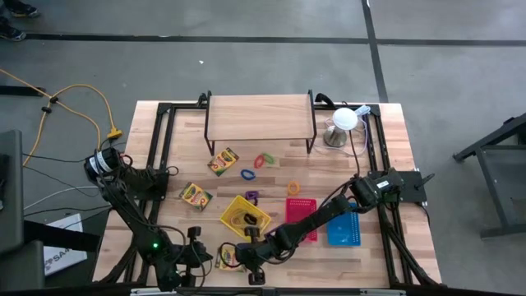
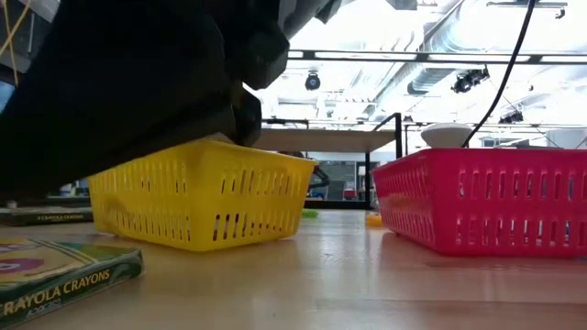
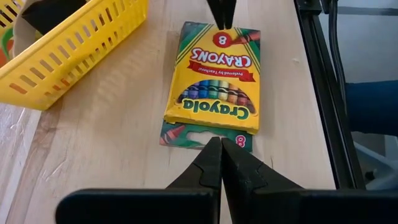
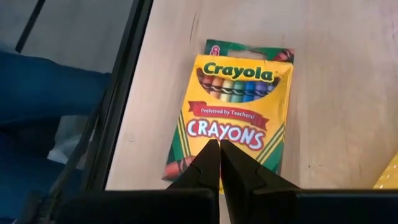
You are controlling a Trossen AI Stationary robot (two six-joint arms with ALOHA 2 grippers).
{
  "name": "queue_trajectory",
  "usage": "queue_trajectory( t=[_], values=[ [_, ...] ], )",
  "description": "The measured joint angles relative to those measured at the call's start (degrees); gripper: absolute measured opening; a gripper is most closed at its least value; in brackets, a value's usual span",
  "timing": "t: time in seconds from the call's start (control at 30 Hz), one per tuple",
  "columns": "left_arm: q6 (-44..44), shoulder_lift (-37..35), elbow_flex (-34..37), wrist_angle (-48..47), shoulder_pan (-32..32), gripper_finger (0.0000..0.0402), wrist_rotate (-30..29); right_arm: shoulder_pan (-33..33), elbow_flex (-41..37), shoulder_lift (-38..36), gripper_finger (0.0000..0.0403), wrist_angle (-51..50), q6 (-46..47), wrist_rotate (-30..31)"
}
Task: Pick & Place Office Desk Supplies
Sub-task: Put the bottom crayon box into the red bin
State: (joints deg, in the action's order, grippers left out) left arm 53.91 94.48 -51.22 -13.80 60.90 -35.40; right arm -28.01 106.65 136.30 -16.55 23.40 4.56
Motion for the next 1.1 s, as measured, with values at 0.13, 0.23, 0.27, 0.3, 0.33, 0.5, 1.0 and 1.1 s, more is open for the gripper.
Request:
queue_trajectory(
  t=[0.13,0.23,0.27,0.3,0.33,0.5,1.0,1.1],
  values=[
    [1.3,0.0,0.0,-0.4,0.0,0.0,0.1,-0.4,0.0,0.0,0.0002,-0.4,-3.3,0.8],
    [2.5,0.0,0.0,-1.5,0.0,0.0,0.1,-1.1,0.0,0.0,0.0002,-1.4,-6.7,3.4],
    [2.7,0.0,0.0,-1.6,0.0,0.0,0.1,-1.3,0.0,0.0,0.0002,-1.7,-7.8,3.8],
    [2.7,0.0,0.0,-1.6,0.0,0.0,0.1,-1.4,0.0,0.0,0.0002,-1.7,-8.7,4.0],
    [2.8,0.0,0.0,-1.6,0.0,0.0,0.1,-1.6,0.0,0.0,0.0002,-1.7,-9.5,4.0],
    [3.0,0.0,0.0,-1.6,0.0,0.0,0.1,-1.6,0.0,0.0,0.0002,-2.8,-11.5,4.0],
    [5.0,0.1,0.0,-1.6,0.0,0.0,1.0,-1.2,0.0,0.1,0.0002,-3.0,-11.6,4.0],
    [5.1,0.2,0.0,-1.6,0.0,0.0,1.2,-1.2,0.0,1.0,0.0002,-2.4,-11.2,4.0]
  ],
)
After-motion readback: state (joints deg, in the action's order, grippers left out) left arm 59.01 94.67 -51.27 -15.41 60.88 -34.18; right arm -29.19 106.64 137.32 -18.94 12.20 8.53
